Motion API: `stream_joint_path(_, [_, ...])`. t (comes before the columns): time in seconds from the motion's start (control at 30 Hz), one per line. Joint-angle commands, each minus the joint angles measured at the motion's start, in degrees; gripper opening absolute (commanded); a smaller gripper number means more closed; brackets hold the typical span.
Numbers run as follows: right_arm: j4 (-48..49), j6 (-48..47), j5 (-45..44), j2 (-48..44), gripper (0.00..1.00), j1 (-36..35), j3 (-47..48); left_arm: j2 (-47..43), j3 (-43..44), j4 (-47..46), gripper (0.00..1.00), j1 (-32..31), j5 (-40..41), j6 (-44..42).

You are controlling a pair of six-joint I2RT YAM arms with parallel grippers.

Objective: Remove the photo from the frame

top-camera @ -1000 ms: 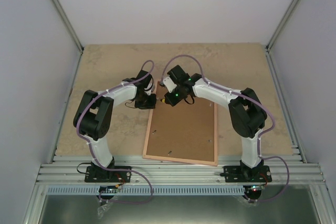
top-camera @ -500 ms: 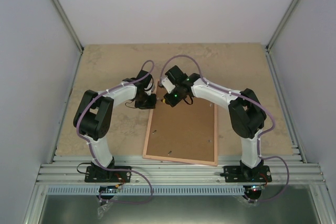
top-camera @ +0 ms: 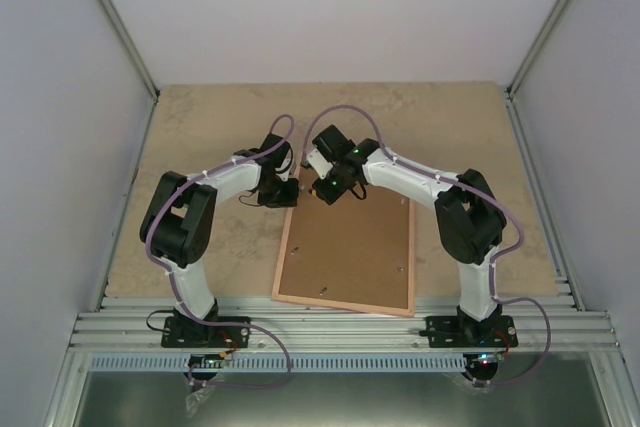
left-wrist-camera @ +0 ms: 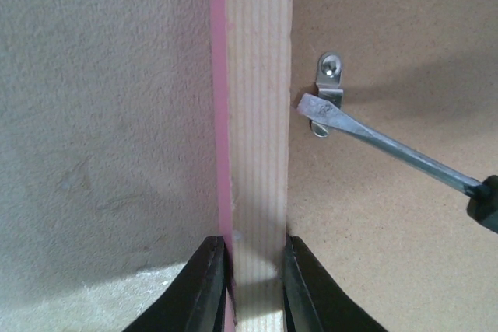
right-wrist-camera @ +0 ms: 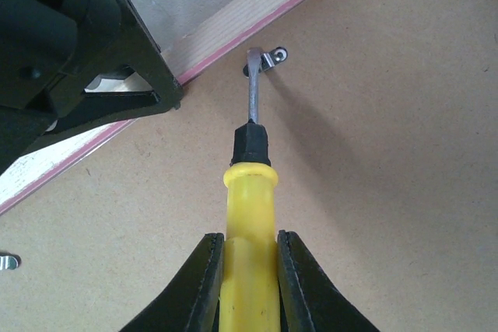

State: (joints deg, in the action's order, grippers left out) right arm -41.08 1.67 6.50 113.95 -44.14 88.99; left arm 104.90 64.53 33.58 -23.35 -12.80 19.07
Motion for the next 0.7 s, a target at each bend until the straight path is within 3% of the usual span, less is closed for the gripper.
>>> stream_joint_path(0.0, [-9.9, 0.2, -8.0, 2.2, 0.0, 0.8, -0.2, 0.3, -0.9, -0.3, 0.1, 0.6, 0.6, -0.8])
stream_joint_path(0.3, [-10.9, 0.1, -12.2, 2.0, 0.0, 0.4, 0.5, 0.5, -1.0, -0.3, 0.1, 0.7, 0.6, -0.7])
stream_joint_path(0.67, [0.0, 2.6, -5.2, -5.1, 0.0, 0.6, -4.0, -1.4, -1.0, -1.1, 0.19, 0.9, 0.2, 0.5])
